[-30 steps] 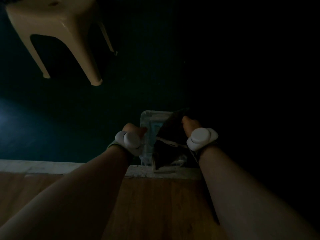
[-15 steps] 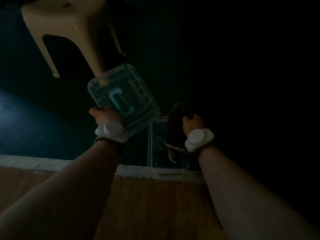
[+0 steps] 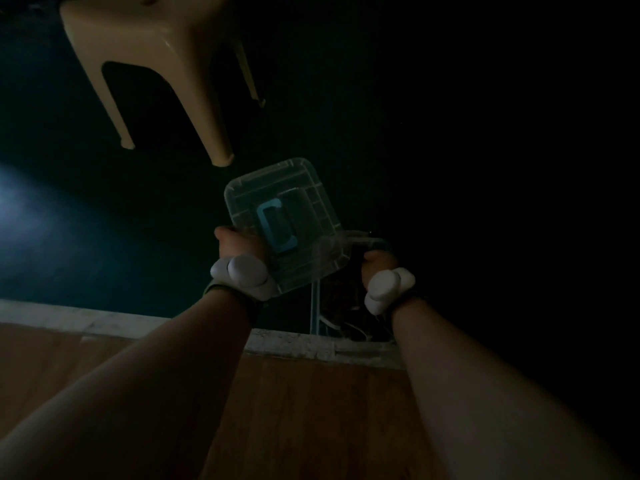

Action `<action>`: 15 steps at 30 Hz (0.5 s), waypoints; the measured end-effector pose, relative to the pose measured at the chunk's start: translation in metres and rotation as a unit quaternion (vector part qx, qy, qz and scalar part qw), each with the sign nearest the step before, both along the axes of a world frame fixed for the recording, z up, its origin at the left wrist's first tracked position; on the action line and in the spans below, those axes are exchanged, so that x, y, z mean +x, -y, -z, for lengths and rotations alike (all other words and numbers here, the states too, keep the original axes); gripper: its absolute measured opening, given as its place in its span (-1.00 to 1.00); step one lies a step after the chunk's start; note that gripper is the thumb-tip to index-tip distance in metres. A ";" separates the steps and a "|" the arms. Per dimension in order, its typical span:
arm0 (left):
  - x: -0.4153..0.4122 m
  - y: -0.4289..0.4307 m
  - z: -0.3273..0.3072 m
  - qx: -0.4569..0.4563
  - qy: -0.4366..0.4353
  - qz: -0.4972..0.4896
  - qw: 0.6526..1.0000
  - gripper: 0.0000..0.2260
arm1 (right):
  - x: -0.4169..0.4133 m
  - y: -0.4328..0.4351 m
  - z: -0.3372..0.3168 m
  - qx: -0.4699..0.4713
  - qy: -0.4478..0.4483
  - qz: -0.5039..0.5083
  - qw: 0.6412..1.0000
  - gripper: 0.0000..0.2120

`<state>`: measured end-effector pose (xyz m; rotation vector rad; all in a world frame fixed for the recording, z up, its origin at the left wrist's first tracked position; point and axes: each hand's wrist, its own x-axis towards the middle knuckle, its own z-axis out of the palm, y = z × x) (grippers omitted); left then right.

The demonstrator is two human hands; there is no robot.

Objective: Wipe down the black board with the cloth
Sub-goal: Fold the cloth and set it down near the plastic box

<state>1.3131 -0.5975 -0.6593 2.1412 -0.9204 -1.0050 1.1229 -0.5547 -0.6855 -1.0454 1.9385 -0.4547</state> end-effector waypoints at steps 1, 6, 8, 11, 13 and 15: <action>-0.001 -0.002 0.002 0.014 0.000 0.021 1.000 -0.60 | -0.004 0.004 -0.005 -0.022 0.012 0.041 0.999 -0.66; -0.029 -0.021 0.025 0.062 0.038 0.156 0.985 -0.58 | -0.018 0.005 -0.026 -0.053 0.160 0.129 0.977 -0.50; -0.046 -0.028 0.028 0.065 0.053 0.162 0.983 -0.54 | -0.025 -0.003 -0.028 -0.038 0.104 0.063 0.992 -0.57; -0.060 -0.032 0.027 0.086 0.074 0.199 0.973 -0.57 | -0.038 -0.011 -0.019 -0.022 0.000 -0.005 1.000 -0.75; -0.060 -0.031 0.027 0.107 0.086 0.253 0.958 -0.61 | -0.045 -0.012 -0.011 0.024 -0.034 -0.036 0.998 -0.78; -0.054 -0.034 0.024 0.128 0.092 0.325 0.932 -0.66 | -0.047 -0.014 -0.006 0.069 -0.050 -0.049 0.995 -0.66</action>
